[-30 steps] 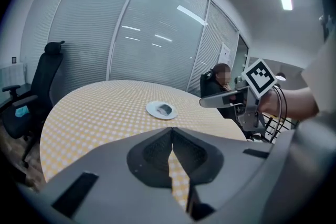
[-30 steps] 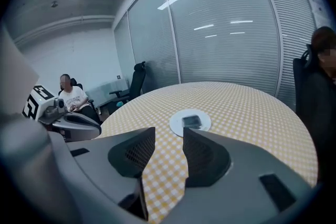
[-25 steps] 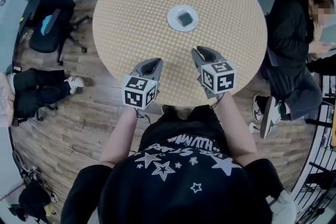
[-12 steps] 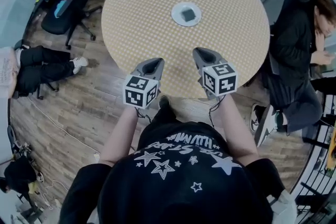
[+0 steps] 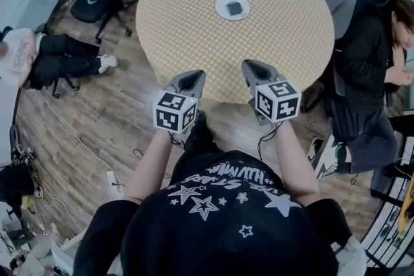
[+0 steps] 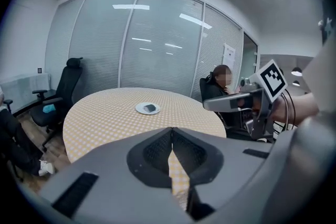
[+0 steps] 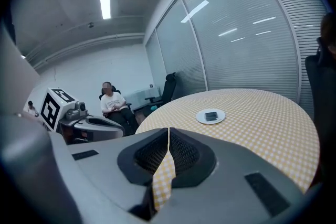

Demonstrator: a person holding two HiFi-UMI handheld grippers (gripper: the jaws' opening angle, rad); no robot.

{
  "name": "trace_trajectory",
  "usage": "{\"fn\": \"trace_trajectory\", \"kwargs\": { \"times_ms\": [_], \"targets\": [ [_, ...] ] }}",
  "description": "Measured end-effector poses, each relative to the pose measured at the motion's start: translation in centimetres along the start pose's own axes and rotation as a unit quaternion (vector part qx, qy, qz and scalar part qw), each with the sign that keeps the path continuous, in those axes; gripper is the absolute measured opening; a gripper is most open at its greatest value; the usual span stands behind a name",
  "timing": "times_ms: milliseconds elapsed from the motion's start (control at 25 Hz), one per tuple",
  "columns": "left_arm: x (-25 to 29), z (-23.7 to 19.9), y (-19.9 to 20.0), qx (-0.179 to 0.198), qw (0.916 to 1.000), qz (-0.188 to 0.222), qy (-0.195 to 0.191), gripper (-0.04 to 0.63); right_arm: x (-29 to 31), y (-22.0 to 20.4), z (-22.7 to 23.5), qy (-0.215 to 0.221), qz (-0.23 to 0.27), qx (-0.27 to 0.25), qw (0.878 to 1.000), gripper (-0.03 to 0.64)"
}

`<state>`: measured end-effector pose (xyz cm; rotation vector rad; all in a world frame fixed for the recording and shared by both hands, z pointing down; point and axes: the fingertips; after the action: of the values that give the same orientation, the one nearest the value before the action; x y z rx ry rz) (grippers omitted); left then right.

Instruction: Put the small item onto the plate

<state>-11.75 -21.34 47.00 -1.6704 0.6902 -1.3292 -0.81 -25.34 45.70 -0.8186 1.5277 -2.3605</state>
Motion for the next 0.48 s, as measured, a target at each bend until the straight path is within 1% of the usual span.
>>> {"fn": "trace_trajectory", "kwargs": {
  "times_ms": [200,360,480],
  "targets": [
    [-3.4,3.3,-1.3,-0.01,0.9996,0.009,0.025,0.009,-3.0,-1.6,-2.3,0.033,-0.011,-0.017,0.999,0.031],
    [-5.9,5.4,-2.9,-0.006,0.999,0.002,0.043,0.009,-5.3,-3.1,-4.4,0.061,-0.024,-0.03,0.997,0.031],
    [-7.9,7.3,-3.7,-0.011,0.9978,0.008,0.065,0.009,-8.0,-3.2,-5.7,0.075,-0.004,-0.022,0.997,0.031]
  ]
}}
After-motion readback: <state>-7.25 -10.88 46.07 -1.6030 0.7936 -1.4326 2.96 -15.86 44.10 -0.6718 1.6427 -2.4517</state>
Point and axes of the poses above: the fingertips, and each gripper's own axes: x forward along the fingers, z to its right, y out of its top, and after that the axes turned 12 degrees about y, right-handed
